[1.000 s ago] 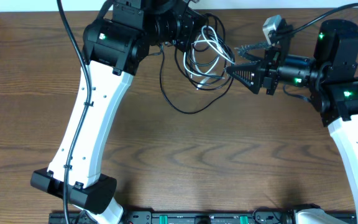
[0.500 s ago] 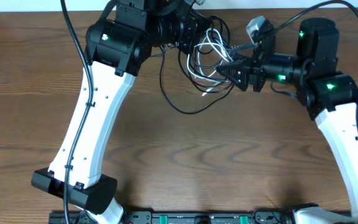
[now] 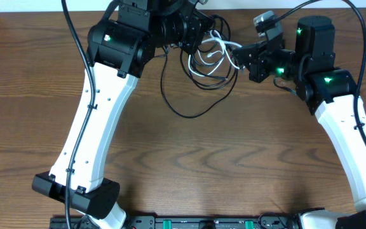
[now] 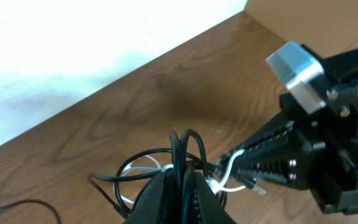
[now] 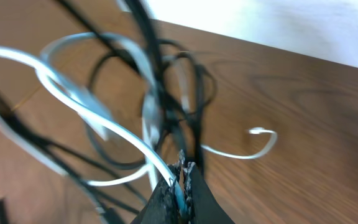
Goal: Untangle cables
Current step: 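Pull the white cable out to the right with the right gripper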
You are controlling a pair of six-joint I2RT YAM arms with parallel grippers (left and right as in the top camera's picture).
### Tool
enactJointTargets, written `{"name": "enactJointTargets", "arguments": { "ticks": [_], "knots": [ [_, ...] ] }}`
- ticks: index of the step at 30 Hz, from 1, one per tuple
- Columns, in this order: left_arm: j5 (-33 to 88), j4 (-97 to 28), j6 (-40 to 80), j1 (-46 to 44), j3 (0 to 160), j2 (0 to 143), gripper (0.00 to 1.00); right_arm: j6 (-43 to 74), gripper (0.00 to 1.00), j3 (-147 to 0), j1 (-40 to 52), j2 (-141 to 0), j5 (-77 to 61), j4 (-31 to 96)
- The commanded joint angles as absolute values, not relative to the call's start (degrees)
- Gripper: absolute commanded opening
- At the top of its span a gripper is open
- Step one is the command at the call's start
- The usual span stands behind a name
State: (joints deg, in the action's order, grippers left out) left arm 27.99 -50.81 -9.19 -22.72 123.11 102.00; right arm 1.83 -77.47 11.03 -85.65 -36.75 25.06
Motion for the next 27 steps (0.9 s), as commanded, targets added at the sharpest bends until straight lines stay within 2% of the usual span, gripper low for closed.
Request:
{"name": "enactJointTargets", "arguments": {
  "ticks": [1, 5, 27],
  "knots": [
    [24.7, -50.5, -10.4, -22.2, 123.9, 101.1, 0.08, 7.1, 0.01, -77.5, 10.0, -85.7, -30.2, 24.8],
    [20.4, -50.6, -10.5, -21.0, 123.9, 101.1, 0.08, 10.7, 0.02, -77.5, 7.3, -85.7, -28.0, 24.9],
    [19.8, -50.1, -10.6, -8.1, 123.9, 101.0, 0.08, 11.8, 0.02, -77.5, -15.2, -85.7, -25.5, 33.6]
  ]
}}
